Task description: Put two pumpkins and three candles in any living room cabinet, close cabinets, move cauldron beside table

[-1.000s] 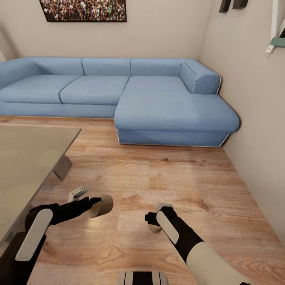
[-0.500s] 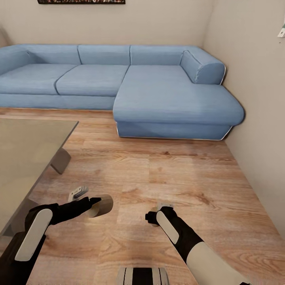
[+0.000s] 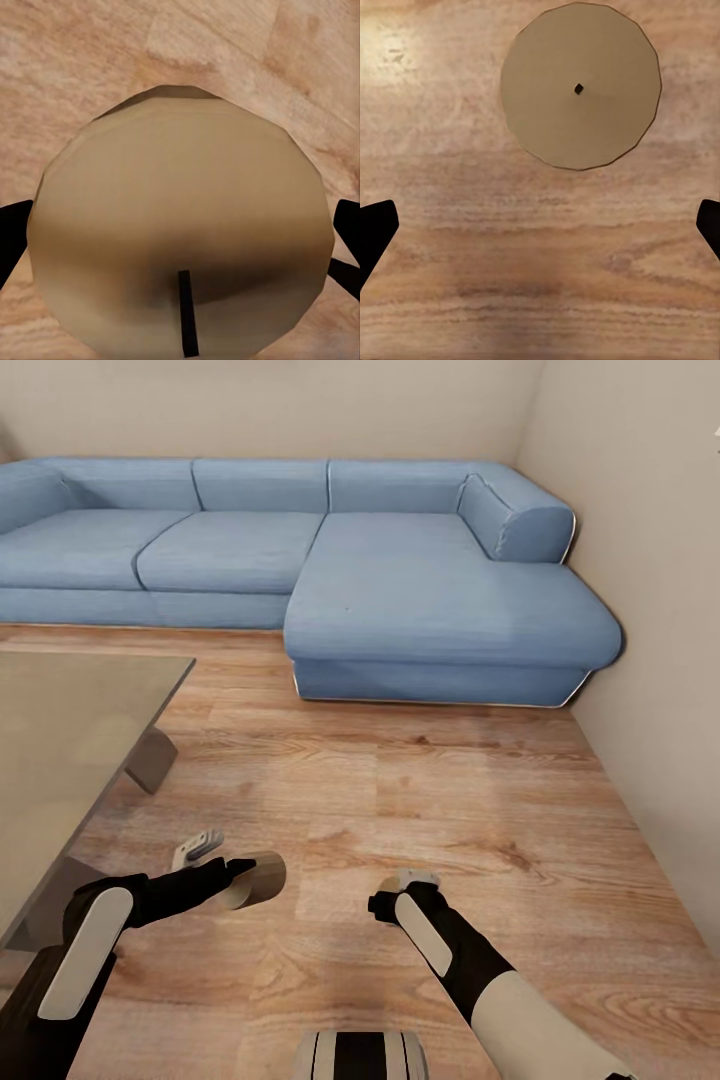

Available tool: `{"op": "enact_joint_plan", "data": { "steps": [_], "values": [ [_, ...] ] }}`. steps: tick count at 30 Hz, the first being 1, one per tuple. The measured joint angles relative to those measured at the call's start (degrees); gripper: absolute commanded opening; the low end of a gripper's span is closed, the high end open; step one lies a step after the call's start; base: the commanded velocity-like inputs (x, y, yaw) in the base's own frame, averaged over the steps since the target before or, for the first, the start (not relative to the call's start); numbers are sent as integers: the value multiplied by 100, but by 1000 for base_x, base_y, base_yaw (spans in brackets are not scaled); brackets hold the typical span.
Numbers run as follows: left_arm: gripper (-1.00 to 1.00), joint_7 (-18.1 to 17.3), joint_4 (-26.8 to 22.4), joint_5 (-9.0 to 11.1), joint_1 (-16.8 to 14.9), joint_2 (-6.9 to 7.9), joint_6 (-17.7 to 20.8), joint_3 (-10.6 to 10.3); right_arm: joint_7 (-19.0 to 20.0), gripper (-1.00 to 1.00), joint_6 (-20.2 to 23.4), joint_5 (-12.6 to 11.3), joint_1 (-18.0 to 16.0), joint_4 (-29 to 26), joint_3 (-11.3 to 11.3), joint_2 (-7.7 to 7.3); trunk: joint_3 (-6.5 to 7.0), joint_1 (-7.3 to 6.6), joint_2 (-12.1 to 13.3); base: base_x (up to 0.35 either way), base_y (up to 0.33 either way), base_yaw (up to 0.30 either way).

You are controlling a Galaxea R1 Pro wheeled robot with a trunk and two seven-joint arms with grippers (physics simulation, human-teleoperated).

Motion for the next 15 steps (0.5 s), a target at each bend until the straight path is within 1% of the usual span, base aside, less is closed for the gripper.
{"op": "enact_joint_plan", "data": {
  "steps": [5, 12, 15],
  "values": [
    [-100, 4, -3, 0, 0, -10, 0, -43, -1, 100, -1, -12, 0, 1, -5, -3, 0, -2, 0, 170, 0, 0],
    [-100, 1, -3, -2, 0, -9, 2, -57, 0, 100, -3, -2, 0, -5, -4, -4, 0, 0, 0, 45, 0, 0],
    [-100, 1, -3, -3, 0, -4, 1, -58, -5, 100, -7, 3, 0, -7, -5, -4, 0, -2, 0, 146, 0, 0]
  ]
}}
